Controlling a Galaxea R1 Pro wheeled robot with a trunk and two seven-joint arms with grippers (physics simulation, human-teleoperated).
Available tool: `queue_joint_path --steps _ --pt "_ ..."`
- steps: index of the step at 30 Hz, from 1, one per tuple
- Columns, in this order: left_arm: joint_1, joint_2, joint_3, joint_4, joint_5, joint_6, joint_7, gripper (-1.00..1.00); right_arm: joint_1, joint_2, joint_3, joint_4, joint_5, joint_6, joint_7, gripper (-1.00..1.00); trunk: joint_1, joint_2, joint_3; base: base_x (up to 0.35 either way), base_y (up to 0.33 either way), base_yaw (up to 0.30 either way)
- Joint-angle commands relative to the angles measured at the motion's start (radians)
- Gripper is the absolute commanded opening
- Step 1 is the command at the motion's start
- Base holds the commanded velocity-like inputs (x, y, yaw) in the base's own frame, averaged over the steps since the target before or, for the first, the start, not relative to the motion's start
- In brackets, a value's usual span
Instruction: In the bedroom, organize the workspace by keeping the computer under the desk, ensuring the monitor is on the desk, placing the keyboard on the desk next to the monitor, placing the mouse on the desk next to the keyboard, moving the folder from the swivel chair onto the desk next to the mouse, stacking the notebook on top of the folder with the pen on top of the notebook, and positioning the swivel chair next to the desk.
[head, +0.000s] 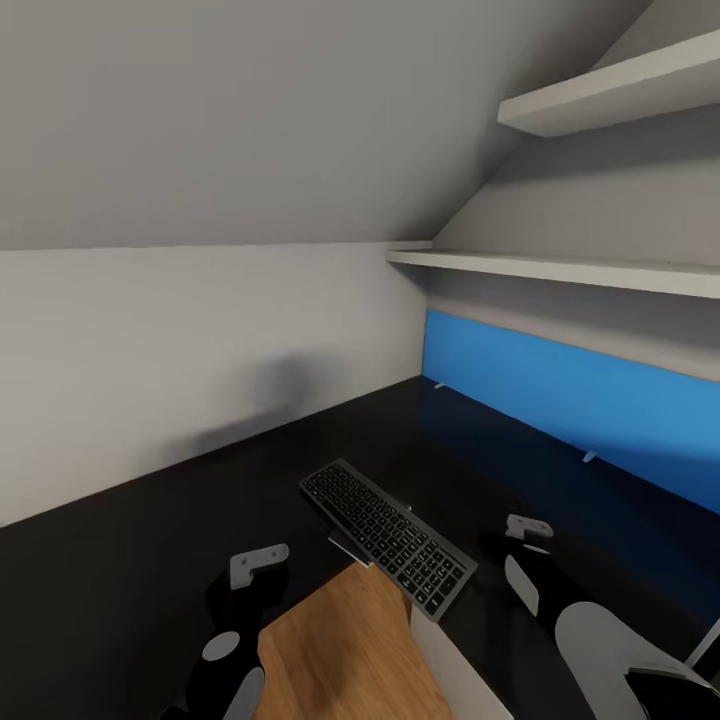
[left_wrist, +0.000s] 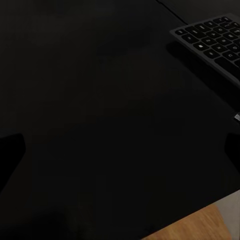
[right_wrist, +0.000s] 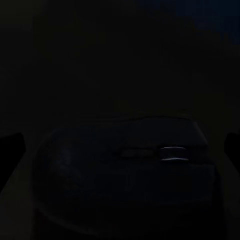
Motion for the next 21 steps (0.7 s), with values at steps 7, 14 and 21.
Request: queue_joint_path --steps 7,14,21 --pt "-0.001 0.000 -0.001 -0.003 0.006 0.003 0.007 1.00 0.000 0.001 0.002 -0.002 -0.011 0.005 -0.003 1.00 0.004 -0.008 -0.004 0.000 0.000 0.000" --pt "-0.001 -0.001 -0.001 -0.003 0.006 0.003 0.007 1.00 0.000 0.001 0.003 -0.002 -0.012 0.005 -0.001 1.00 0.019 -0.036 -0.017 0.000 0.000 0.000" --pt "-0.001 -0.001 -0.001 -0.003 0.006 0.003 0.007 1.00 0.000 0.001 0.003 -0.002 -0.012 0.005 0.000 1.00 0.031 -0.057 -0.026 0.000 0.000 0.000"
